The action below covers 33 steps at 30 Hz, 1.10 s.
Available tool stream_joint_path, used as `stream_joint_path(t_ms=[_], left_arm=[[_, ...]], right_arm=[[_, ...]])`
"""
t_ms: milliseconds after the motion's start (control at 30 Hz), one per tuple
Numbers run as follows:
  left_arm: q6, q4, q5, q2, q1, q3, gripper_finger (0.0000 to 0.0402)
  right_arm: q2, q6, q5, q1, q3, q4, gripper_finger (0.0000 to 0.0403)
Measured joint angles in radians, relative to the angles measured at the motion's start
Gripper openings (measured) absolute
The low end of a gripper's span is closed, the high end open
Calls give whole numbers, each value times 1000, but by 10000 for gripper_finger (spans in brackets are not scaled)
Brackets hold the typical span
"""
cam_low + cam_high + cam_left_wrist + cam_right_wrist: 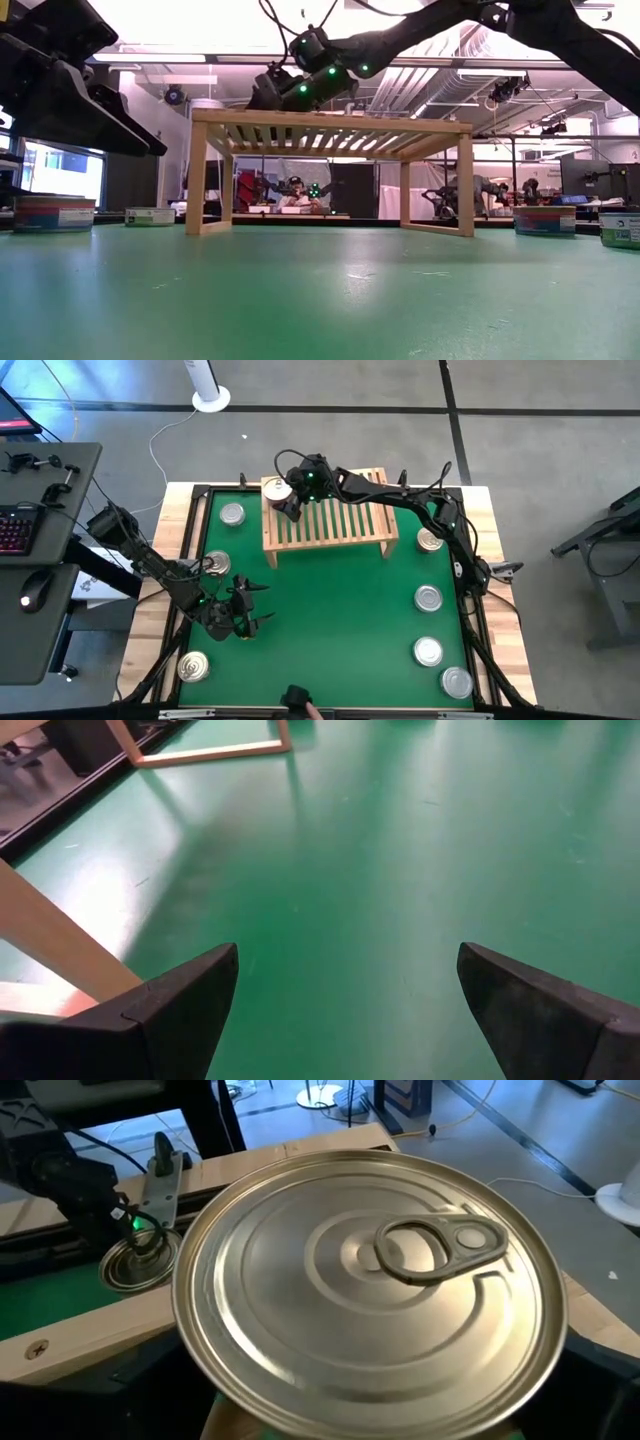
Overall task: Stack canned seafood by type on shelf
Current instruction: Put the center blue tuna can on the shelf
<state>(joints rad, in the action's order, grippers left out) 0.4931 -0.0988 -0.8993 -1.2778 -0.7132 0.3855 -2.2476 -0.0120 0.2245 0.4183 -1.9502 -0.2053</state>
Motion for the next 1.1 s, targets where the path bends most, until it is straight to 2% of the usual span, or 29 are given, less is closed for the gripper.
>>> stream_joint_path(t_ms=[300,633,1100], left_arm=[[0,1,0,0,0,0,365],[0,1,-1,0,0,0,365],[0,-3,-31,0,0,0,365]], right_arm=[[3,-42,-45,0,-1,-41,374],[3,-49,-1,3,-1,-49,373],[2,-42,5,1,-1,-46,373]])
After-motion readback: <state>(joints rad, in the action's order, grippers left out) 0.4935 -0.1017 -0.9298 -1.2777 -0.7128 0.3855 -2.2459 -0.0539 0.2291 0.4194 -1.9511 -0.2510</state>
